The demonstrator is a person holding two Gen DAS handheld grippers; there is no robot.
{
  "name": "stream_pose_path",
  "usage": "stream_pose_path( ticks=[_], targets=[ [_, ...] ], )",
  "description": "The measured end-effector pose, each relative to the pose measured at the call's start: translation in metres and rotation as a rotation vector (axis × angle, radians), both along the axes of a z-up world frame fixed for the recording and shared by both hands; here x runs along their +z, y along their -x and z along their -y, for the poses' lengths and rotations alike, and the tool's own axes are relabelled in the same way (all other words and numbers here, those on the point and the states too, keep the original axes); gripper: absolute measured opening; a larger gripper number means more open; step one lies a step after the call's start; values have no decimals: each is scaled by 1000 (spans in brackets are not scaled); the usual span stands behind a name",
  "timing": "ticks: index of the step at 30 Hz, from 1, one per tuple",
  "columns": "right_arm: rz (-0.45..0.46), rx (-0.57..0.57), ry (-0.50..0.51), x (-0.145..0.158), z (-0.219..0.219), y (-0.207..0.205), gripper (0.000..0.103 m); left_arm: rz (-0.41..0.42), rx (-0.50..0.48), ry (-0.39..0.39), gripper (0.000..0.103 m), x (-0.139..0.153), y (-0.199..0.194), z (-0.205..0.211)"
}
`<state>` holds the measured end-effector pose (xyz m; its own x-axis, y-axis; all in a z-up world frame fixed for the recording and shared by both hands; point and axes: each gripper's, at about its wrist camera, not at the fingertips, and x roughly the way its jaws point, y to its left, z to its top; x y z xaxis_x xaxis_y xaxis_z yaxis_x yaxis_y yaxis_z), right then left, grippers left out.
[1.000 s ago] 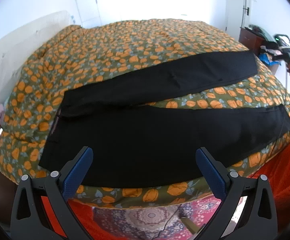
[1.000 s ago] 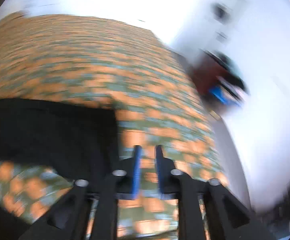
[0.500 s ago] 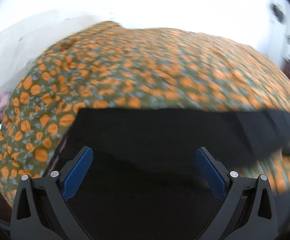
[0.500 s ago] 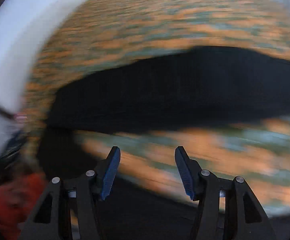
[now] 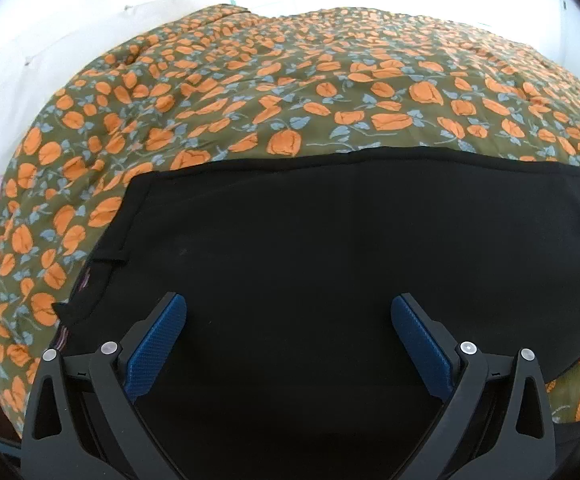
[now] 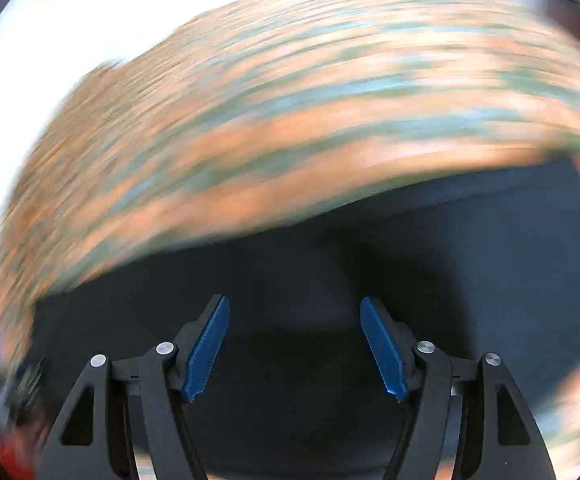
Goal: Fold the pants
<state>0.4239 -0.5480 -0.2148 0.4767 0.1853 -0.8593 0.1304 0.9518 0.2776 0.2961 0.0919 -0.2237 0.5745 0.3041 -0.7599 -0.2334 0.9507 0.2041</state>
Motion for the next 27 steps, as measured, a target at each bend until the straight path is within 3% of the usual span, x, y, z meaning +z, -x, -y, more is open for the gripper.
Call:
stream_pose_path(
  ticks=[3,5,6,9,12,15,18,22,27],
  targets=[
    [-52,-297,148,6,121,32,69,-5,-6,5,102,11,-2,6],
    [-48,-387,216,21,157,67,70,13,-56,7,102,25,11,23],
    [-6,-382,191,32,164,87,70,20,-77,7,102,30,17,31],
    [76,-261,97,61,138,150,73,27,-188,74,102,46,50,69],
    [123,-57,-94,73,49,222,84,-21,-331,198,102,49,93,118],
    [79,113,-256,54,-34,294,87,-105,-449,264,102,38,130,164],
    [13,181,-262,31,-85,339,87,-159,-489,236,102,22,153,188],
    [3,118,-143,12,-64,367,87,-190,-446,168,102,7,163,174],
    [-5,-171,-15,15,27,378,87,-175,-302,141,102,3,176,115]
  ],
)
